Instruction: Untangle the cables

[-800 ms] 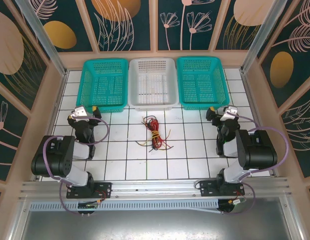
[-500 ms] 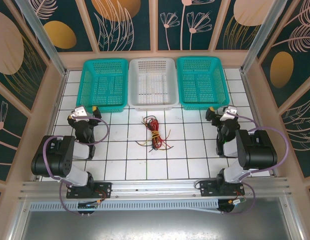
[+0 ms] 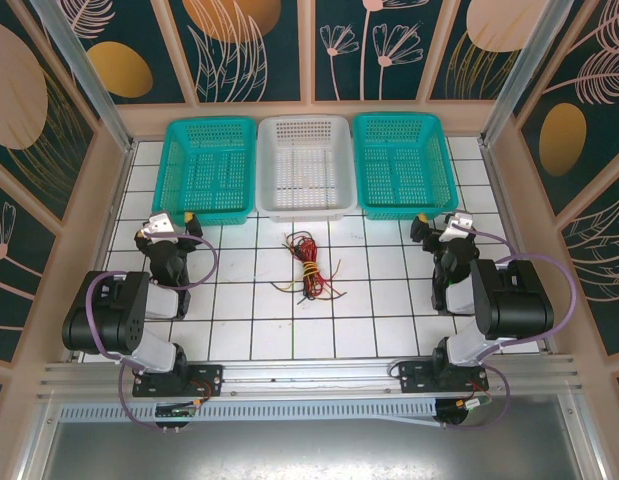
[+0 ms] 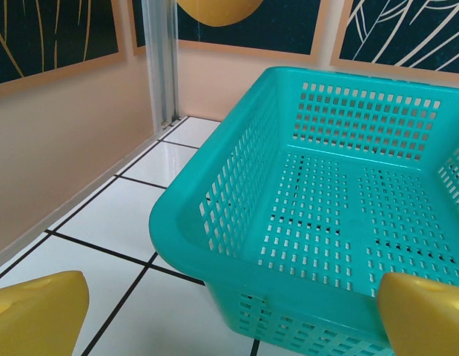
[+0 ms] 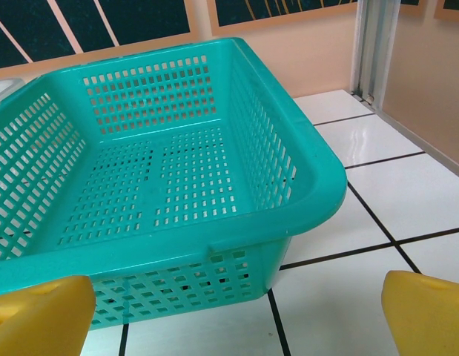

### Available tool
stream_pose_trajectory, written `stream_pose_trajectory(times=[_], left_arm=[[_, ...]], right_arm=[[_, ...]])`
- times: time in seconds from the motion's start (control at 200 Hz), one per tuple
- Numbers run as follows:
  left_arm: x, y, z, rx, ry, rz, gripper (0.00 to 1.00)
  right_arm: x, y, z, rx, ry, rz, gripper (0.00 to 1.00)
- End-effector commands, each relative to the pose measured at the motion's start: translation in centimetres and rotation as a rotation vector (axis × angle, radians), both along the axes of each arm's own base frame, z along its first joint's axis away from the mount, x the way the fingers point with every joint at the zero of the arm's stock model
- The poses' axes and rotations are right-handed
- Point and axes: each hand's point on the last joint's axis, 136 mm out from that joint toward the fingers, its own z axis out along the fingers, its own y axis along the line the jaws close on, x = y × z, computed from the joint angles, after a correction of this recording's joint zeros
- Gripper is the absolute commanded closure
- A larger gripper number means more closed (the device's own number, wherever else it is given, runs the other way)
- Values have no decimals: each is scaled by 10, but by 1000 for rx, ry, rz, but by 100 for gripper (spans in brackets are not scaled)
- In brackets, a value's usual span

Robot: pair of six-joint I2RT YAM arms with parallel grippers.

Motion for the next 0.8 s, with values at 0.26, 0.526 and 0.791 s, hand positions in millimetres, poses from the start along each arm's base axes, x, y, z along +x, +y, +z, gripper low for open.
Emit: stream_pose_trajectory(times=[0.26, 0.526, 0.791], left_arm=[[0, -3, 24, 13, -57, -20, 1], [-29, -6, 53, -263, 196, 138, 1], [-92, -64, 2, -514, 580, 11, 22]], right_arm=[[3, 3, 30, -48, -65, -22, 1], [-59, 35, 68, 148, 177, -273, 1], [-123, 95, -19, 582, 587, -116, 1]])
